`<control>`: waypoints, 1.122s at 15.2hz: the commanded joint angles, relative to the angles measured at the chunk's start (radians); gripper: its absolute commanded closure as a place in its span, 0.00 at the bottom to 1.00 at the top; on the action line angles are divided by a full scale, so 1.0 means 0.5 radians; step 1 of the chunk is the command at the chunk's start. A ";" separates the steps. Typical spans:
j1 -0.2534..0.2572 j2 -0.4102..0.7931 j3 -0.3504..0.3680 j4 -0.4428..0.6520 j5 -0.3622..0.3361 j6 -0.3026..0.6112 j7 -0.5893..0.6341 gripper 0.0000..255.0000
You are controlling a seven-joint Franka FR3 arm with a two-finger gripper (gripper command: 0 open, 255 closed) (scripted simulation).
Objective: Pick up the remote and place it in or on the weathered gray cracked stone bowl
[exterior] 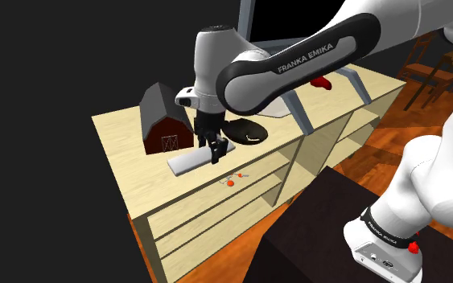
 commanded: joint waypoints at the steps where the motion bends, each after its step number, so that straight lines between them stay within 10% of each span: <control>1: -0.002 -0.030 -0.001 0.021 0.005 -0.051 -0.005 1.00; 17: -0.029 -0.191 -0.023 0.226 0.028 -0.417 -0.057 1.00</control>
